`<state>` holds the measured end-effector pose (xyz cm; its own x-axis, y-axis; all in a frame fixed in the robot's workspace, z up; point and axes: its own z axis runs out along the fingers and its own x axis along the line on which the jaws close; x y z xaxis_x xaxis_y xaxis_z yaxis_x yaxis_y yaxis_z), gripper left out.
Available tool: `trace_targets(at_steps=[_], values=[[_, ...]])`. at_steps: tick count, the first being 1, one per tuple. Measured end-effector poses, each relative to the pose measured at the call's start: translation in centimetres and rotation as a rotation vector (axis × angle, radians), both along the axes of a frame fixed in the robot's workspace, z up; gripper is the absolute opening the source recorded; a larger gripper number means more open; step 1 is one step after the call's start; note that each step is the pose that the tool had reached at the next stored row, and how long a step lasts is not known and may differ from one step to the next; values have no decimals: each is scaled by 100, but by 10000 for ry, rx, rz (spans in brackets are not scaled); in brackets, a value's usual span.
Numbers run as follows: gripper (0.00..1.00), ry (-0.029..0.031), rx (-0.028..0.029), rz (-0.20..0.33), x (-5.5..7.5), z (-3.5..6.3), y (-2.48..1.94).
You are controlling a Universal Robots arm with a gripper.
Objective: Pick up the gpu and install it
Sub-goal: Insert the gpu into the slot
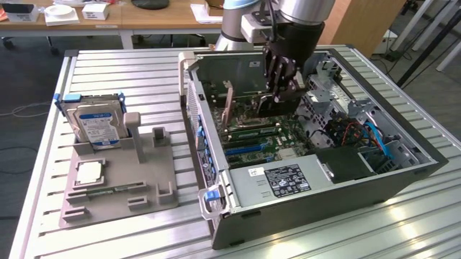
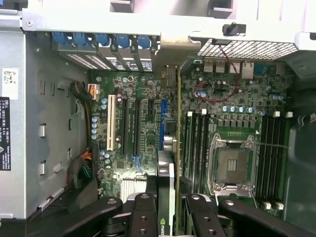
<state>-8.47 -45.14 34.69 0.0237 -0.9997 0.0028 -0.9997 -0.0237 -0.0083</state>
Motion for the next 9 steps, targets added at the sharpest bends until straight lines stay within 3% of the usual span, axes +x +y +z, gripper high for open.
trace_targets(at_steps=[9], values=[[27, 2, -1, 1, -14, -153, -30]])
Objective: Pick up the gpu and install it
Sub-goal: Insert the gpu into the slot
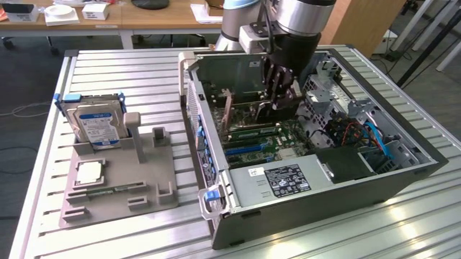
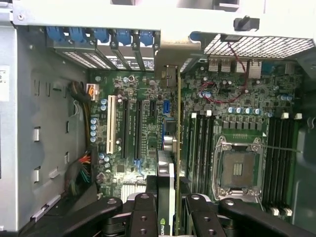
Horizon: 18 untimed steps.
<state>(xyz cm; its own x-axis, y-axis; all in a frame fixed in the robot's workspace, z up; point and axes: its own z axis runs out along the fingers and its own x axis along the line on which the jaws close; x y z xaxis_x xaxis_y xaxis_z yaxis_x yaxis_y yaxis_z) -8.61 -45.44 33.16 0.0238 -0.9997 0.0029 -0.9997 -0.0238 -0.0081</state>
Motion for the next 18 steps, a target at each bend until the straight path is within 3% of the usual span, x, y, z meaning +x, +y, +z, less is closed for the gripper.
trace_targets(at_steps=[9, 18], values=[[27, 17, 2, -1, -3, -130, -37], [27, 18, 2, 0, -19, -291, -39]])
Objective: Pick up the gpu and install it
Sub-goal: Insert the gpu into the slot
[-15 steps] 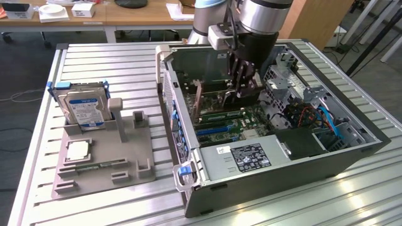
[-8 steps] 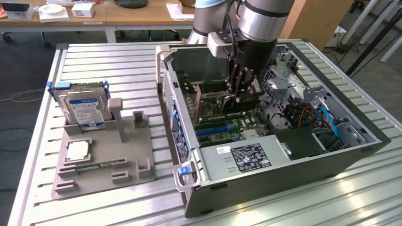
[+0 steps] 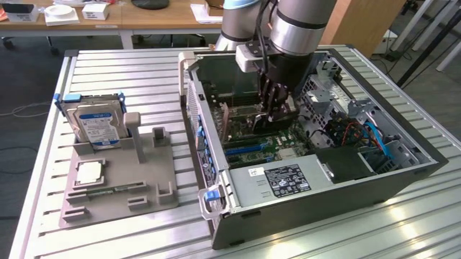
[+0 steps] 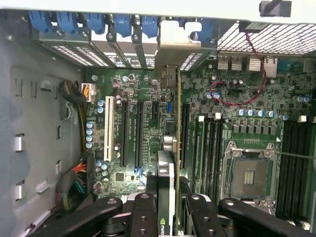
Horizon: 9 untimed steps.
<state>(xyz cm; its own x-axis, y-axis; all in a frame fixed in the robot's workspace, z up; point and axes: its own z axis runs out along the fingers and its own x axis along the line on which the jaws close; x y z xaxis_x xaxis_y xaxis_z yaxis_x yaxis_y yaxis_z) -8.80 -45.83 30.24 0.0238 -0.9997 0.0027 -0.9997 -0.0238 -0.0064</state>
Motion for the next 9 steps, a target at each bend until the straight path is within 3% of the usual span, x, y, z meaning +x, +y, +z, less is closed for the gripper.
trace_targets(at_steps=[9], values=[[27, -1, 1, -1, -1, -17, 0]])
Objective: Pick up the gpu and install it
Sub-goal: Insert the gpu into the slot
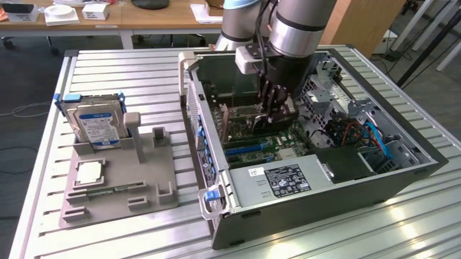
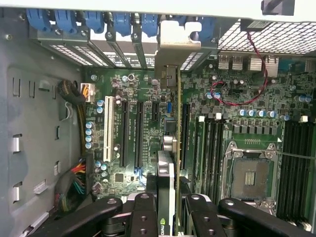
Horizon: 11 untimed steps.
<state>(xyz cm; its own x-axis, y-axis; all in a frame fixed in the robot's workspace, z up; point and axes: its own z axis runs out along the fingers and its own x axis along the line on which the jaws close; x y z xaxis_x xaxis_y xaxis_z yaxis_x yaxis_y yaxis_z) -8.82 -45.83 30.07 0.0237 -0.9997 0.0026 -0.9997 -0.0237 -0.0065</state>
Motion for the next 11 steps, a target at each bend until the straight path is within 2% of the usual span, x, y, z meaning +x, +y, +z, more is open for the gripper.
trace_targets(at_steps=[11], values=[[27, 1, -3, 0, -16, -124, -4]])
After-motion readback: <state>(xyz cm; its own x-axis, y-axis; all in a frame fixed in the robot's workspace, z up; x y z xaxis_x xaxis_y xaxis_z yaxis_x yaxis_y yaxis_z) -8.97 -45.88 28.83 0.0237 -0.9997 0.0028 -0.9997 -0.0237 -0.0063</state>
